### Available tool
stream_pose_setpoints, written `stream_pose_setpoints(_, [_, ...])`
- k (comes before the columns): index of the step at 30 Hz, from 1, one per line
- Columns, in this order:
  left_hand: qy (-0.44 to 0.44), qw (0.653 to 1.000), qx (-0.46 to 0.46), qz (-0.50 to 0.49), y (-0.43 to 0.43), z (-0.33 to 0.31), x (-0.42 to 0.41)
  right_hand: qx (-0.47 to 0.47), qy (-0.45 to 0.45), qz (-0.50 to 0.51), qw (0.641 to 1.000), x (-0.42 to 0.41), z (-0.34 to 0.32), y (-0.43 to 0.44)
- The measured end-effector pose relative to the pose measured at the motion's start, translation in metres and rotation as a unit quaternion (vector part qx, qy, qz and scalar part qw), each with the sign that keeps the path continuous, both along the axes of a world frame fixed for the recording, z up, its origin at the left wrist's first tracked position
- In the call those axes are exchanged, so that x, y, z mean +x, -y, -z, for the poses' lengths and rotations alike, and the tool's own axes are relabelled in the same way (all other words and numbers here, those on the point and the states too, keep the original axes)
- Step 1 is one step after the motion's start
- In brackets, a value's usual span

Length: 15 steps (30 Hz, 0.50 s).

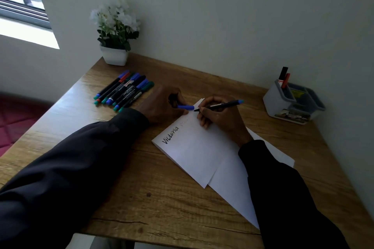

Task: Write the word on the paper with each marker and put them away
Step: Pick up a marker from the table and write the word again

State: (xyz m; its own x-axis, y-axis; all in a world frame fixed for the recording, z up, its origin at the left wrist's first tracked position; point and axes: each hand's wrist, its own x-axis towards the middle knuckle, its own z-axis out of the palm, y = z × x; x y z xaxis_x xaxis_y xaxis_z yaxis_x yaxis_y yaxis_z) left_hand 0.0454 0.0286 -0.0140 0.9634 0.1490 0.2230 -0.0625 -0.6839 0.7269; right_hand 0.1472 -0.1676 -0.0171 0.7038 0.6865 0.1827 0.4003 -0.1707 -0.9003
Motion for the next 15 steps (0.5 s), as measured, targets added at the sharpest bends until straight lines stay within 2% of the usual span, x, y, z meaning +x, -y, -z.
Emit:
stream_pose_setpoints(5, [-0.009,1.0,0.0,0.004,0.001,0.0004,0.0,-0.038,0.015,0.007,0.999,-0.001,-0.0023,-0.0049])
stream_pose_setpoints(15, [0.004,1.0,0.008,-0.007,-0.0008,0.003,0.0023,-0.032,0.026,0.017,0.999,-0.0013,0.0052,-0.0046])
